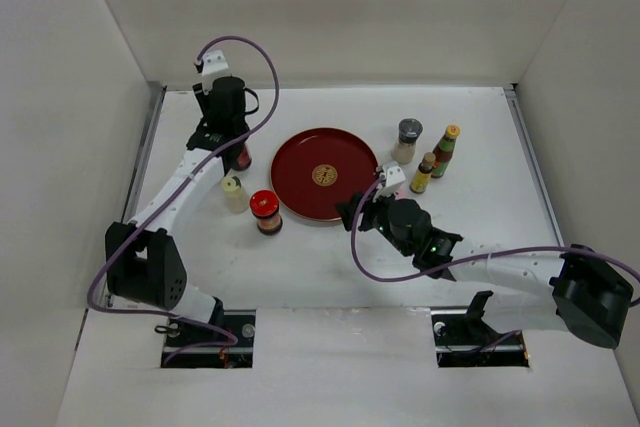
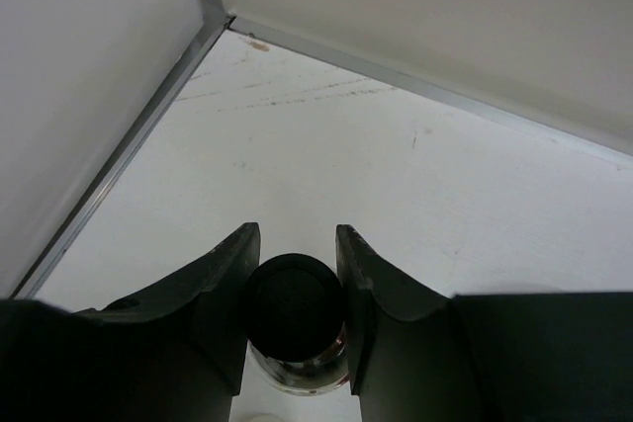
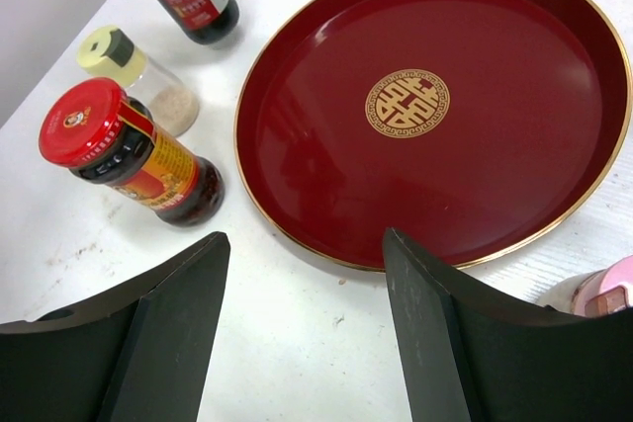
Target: Organize the condiment bottles
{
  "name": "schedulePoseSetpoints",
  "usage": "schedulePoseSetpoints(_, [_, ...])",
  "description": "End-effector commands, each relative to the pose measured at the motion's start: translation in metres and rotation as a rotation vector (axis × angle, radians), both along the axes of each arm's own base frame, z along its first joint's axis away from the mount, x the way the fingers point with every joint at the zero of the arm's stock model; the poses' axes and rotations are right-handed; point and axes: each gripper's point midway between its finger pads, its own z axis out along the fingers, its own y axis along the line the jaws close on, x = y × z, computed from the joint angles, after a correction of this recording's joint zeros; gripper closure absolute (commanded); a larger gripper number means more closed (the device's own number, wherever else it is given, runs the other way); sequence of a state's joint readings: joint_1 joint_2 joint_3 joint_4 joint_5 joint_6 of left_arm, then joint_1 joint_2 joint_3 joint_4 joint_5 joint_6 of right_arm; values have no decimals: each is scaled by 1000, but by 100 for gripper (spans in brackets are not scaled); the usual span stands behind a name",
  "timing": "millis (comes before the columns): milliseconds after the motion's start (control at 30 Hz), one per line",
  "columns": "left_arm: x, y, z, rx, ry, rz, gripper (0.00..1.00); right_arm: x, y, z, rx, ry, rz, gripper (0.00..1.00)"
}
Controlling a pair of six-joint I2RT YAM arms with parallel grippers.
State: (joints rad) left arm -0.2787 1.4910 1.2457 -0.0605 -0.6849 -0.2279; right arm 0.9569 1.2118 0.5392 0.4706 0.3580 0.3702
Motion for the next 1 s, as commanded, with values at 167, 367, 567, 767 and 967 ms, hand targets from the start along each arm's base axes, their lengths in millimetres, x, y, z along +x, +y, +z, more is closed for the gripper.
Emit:
schedulePoseSetpoints(167, [-13,-49,136,-106,-350,-127,86,4,-5,22,78,-47,-16,30])
schedulePoseSetpoints(367, [1,-104,136,-130,-352,-231,86,9,-14,24,105,-40,-43,30])
schedulePoseSetpoints(567, [28,-140,130,-131,-337,-290,86,9,-18,27,115,-46,-51,30])
schedulePoseSetpoints(767, [44,-163,111,-122,-301,-324,86,9,-21,29,121,-51,-53,29])
schedulePoseSetpoints(967, [53,-173,87,-113,-265,-330,86,9,-21,28,119,-49,-55,29])
